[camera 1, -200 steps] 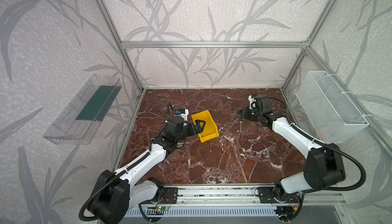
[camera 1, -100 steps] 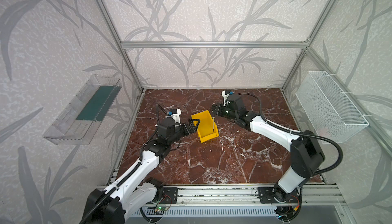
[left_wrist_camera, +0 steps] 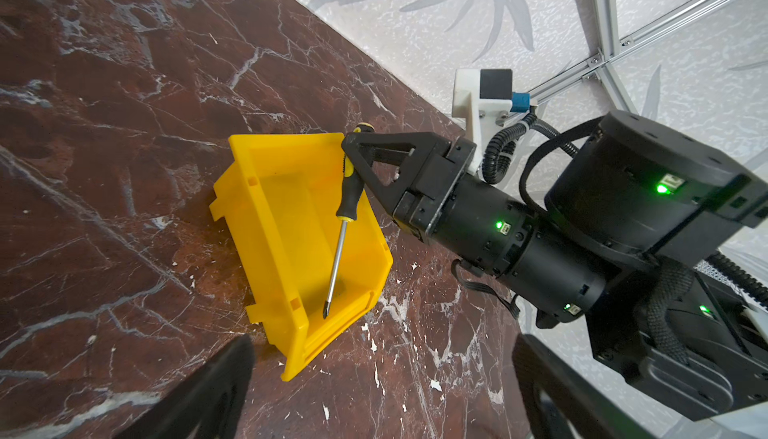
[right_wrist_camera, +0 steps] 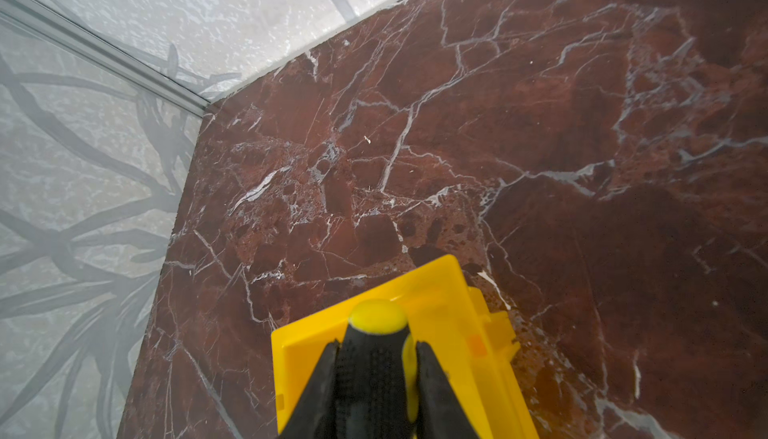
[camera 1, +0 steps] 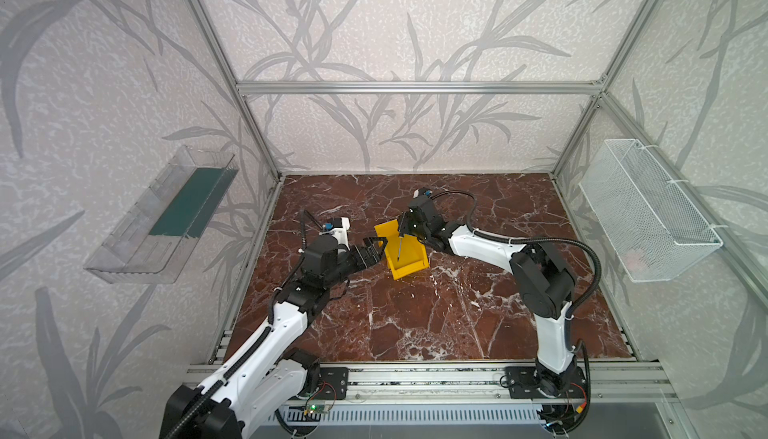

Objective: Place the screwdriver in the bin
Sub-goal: 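Lift the screwdriver with the right gripper and carry it over the bin, then lower the screwdriver into the bin and open the right gripper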

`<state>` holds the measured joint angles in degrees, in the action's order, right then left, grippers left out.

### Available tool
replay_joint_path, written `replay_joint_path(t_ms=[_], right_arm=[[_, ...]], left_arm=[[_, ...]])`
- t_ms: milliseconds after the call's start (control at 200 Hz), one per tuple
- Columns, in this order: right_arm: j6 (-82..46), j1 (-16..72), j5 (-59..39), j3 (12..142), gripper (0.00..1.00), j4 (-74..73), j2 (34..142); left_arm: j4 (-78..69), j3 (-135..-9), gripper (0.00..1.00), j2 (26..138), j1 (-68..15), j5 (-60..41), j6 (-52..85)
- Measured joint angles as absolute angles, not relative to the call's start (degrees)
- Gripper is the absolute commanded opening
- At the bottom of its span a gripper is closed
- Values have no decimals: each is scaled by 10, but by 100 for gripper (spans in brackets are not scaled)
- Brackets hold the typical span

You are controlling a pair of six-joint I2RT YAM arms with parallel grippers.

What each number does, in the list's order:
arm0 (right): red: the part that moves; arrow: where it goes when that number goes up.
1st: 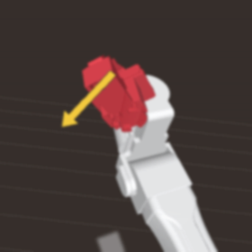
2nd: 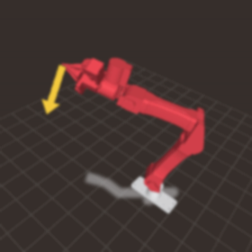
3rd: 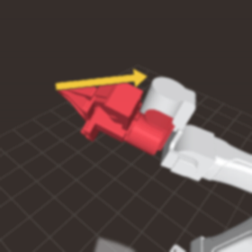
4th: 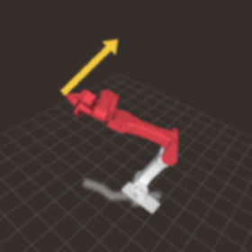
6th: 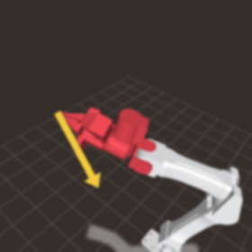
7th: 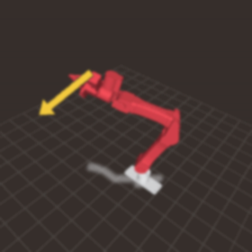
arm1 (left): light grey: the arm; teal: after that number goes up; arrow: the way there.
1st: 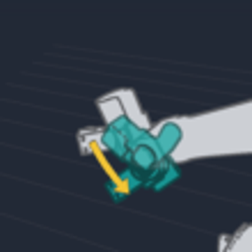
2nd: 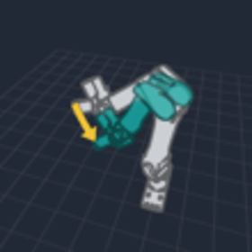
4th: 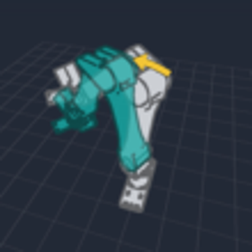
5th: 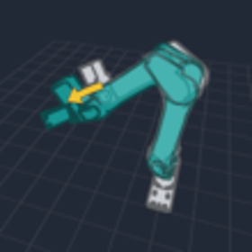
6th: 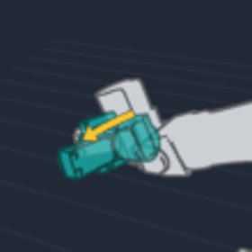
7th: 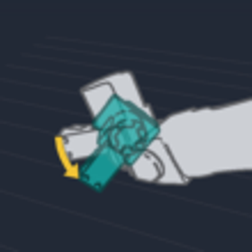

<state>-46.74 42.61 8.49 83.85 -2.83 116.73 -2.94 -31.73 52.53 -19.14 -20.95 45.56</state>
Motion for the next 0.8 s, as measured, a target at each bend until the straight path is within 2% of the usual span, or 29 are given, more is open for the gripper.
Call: replay_joint_path(t_ms=[415, 800], right_arm=[[-465, 439, 119, 853, 28, -7, 1207], [-465, 450, 119, 853, 43, 7, 1210]], left_arm=[[-19, -298, 99, 522, -177, -225, 452], [-21, -290, 99, 522, -175, -227, 452]])
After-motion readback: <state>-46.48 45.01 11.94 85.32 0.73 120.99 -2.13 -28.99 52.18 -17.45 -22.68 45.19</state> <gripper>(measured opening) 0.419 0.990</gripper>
